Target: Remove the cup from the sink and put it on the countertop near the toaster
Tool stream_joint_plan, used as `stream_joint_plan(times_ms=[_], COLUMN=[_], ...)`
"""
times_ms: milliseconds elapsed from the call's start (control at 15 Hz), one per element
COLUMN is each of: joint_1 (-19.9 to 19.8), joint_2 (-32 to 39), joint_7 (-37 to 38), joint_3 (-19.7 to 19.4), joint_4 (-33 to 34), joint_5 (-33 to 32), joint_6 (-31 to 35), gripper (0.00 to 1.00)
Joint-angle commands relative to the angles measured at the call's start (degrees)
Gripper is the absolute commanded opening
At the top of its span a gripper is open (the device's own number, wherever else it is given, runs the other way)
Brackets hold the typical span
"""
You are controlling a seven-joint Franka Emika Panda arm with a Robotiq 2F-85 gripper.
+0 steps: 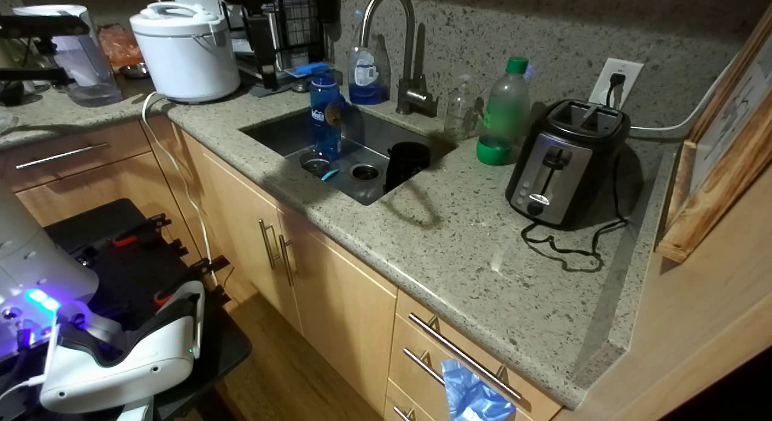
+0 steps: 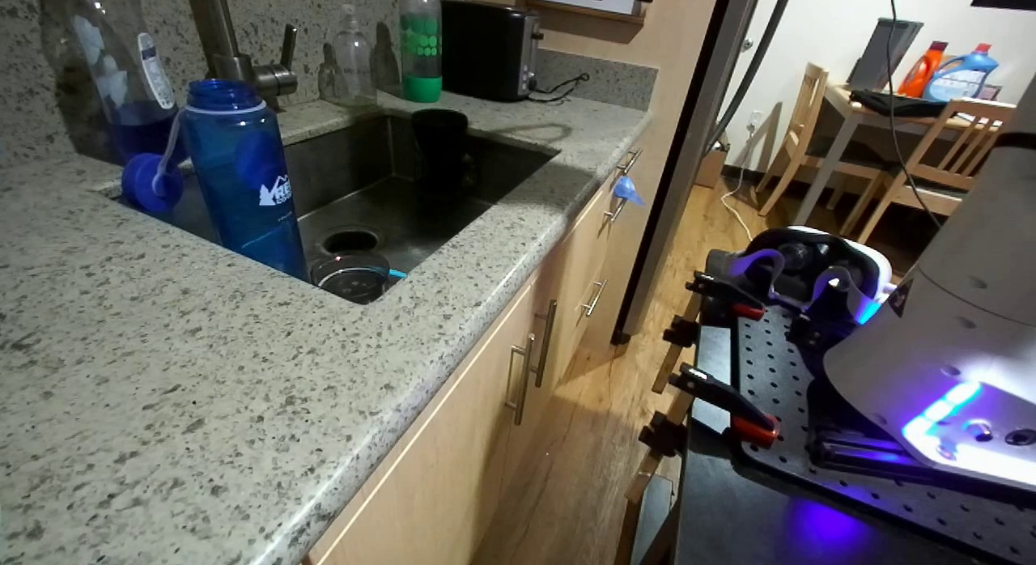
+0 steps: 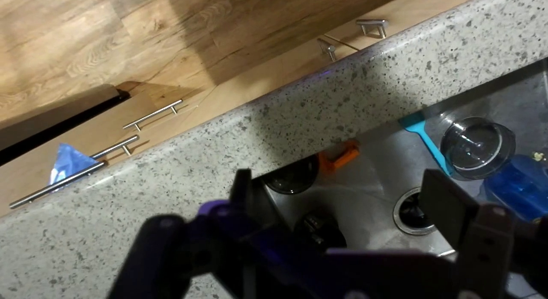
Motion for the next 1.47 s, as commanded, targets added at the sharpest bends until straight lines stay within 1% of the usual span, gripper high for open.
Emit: stream_joint_plan(times_ms=[0,133,333,467,867,1000,1200,1333,1400], joint_1=[0.4,0.2,0.4,0.2,0.8,1.4,2.5,3.5,3.3], joint_2=[0.0,-0.1,3.0,6.0,16.8,20.9,24.9,24.8,24.3], joint_7=[0.1,0.8,3.3,6.4,15.9,18.8,22.2,22.4,20.6], joint_3=[-0.4,0.1,0.5,1.3,2.0,1.6,0.9,0.8,0.2], joint_4=[0.2,-0.6,3.4,6.6,16.4,20.0,24.1,24.2,22.2], joint_5=[-0.2,-1.5,-0.3,-0.9,-1.6,-1.0,-0.5,-1.5,-0.8], joint_6=[-0.2,1.8,2.9,2.7,-2.6,-5.5,-7.9,-7.7,-5.3], gripper=[1.0,1.0,1.0,1.0,1.0,1.0,1.0,1.0,1.0])
